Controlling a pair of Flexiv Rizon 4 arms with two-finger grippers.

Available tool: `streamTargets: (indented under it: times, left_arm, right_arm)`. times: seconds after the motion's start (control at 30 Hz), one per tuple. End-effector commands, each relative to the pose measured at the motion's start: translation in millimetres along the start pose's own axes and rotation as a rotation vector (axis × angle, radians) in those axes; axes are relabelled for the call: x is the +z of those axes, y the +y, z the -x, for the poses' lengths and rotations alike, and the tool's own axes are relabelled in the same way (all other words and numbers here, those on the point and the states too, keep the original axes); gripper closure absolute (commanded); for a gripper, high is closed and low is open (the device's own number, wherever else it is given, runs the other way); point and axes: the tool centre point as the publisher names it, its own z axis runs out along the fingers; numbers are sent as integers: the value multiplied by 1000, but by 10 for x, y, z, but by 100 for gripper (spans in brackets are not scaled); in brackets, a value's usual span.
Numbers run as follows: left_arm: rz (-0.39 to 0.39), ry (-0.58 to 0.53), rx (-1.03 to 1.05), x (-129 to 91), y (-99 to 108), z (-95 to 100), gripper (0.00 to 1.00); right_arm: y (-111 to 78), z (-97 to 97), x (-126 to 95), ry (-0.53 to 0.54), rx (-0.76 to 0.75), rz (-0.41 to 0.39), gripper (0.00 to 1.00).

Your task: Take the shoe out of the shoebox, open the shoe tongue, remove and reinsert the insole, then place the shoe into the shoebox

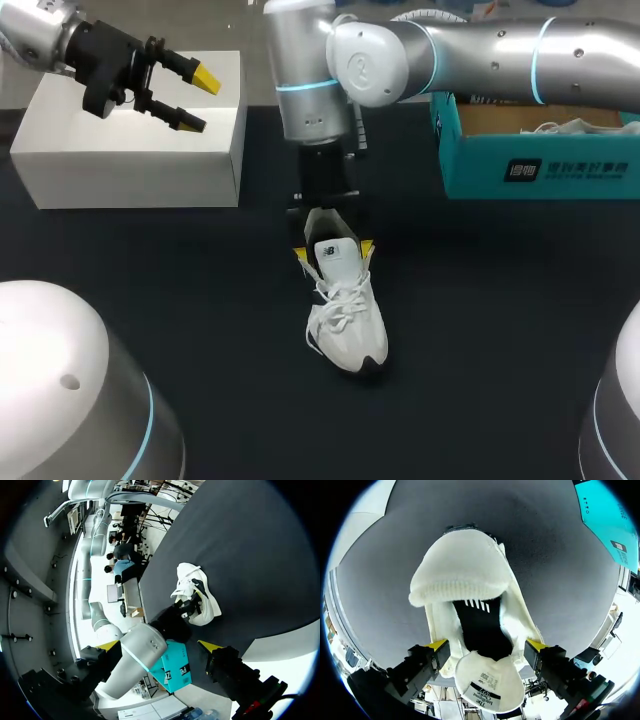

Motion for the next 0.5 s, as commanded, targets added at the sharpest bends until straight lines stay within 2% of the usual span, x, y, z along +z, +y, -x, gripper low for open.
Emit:
streamTargets:
  times: [0.03, 0.5]
  left_arm:
    - [1, 3, 1, 0, -7, 5, 0]
    - [1, 3, 1, 0, -7, 5, 0]
  right_arm:
    - [-65, 29, -2, 5, 11, 17, 0]
    - [-184, 83, -130, -1, 59, 42, 0]
